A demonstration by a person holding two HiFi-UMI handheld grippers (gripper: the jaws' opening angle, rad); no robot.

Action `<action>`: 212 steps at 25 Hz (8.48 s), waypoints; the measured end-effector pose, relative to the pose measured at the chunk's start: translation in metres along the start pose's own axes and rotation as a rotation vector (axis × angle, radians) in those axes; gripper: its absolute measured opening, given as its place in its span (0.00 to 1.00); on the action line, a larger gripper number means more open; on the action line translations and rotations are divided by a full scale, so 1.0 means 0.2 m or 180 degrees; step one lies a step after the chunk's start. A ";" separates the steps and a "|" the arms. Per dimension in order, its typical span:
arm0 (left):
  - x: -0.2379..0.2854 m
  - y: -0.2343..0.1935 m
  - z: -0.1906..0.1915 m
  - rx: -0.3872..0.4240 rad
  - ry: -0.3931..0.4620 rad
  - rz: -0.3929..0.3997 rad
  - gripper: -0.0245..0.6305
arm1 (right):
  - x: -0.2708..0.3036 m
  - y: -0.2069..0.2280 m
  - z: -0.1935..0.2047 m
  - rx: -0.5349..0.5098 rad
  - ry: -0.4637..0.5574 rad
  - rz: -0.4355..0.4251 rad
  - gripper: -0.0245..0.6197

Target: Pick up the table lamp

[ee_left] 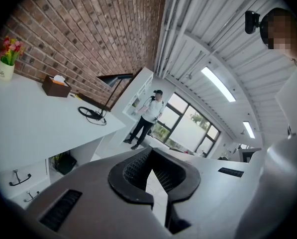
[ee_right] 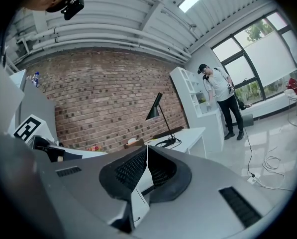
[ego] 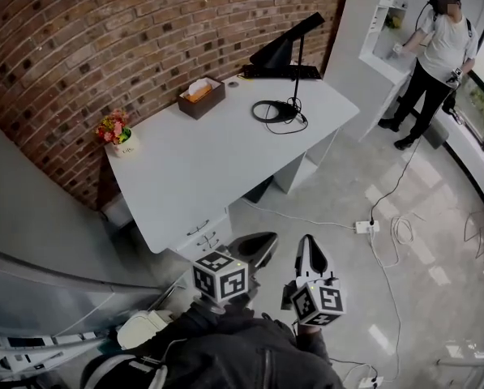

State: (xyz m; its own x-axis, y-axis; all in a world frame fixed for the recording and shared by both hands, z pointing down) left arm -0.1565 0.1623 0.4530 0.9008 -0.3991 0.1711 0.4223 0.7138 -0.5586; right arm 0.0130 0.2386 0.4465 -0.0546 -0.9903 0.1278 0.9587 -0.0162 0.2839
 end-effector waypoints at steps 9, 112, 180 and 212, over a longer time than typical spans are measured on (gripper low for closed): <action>0.05 -0.04 0.05 -0.0197 -0.0127 -0.0091 0.05 | -0.02 0.02 0.07 0.0078 -0.0208 0.0115 0.06; 1.57 -1.60 -1.59 -0.1241 0.2511 0.0299 0.52 | 3.11 0.80 -1.59 0.0055 0.0655 -0.2520 0.43; 2.06 -1.29 -2.01 -0.1086 0.1724 0.1216 0.18 | 2.90 1.11 -2.19 -0.0437 0.1111 -0.2228 0.40; 2.29 -1.26 -1.94 -0.1192 0.1311 0.1713 0.18 | 2.70 1.30 -2.14 -0.0604 0.1287 -0.1637 0.40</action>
Point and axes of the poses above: the fingertips, and each gripper's own axes: x forward along the fingers, y to its right, z out of its underside, the point moved 10 cm from there along -x, backward along the fingers, and after that the axes turned 1 degree about -y, right-handed, at the moved point
